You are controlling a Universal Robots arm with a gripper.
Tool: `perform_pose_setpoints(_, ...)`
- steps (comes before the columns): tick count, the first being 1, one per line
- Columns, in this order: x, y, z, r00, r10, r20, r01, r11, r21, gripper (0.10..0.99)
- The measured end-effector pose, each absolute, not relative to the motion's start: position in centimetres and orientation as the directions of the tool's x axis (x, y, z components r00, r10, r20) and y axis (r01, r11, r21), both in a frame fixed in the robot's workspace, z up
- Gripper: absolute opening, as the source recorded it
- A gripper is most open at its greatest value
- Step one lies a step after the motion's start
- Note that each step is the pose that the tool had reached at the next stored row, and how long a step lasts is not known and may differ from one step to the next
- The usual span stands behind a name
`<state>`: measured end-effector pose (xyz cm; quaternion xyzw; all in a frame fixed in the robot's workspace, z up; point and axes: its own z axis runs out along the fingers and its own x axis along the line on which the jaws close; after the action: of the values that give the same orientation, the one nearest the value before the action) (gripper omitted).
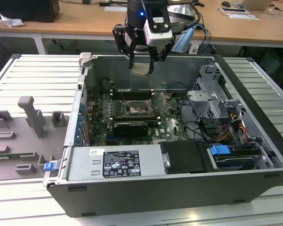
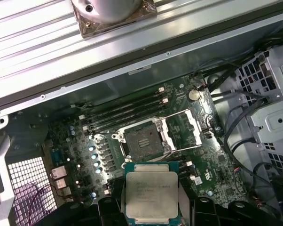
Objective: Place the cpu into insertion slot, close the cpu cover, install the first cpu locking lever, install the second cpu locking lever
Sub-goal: 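Place the cpu into insertion slot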
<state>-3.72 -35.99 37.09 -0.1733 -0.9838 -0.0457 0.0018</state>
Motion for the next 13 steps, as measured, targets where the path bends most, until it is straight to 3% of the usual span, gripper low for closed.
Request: perform_pose_setpoints(13, -3.72, -35.99, 37.06, -0.918, 0.396, 0.019, 0.396, 0.914, 0.089, 0.541)
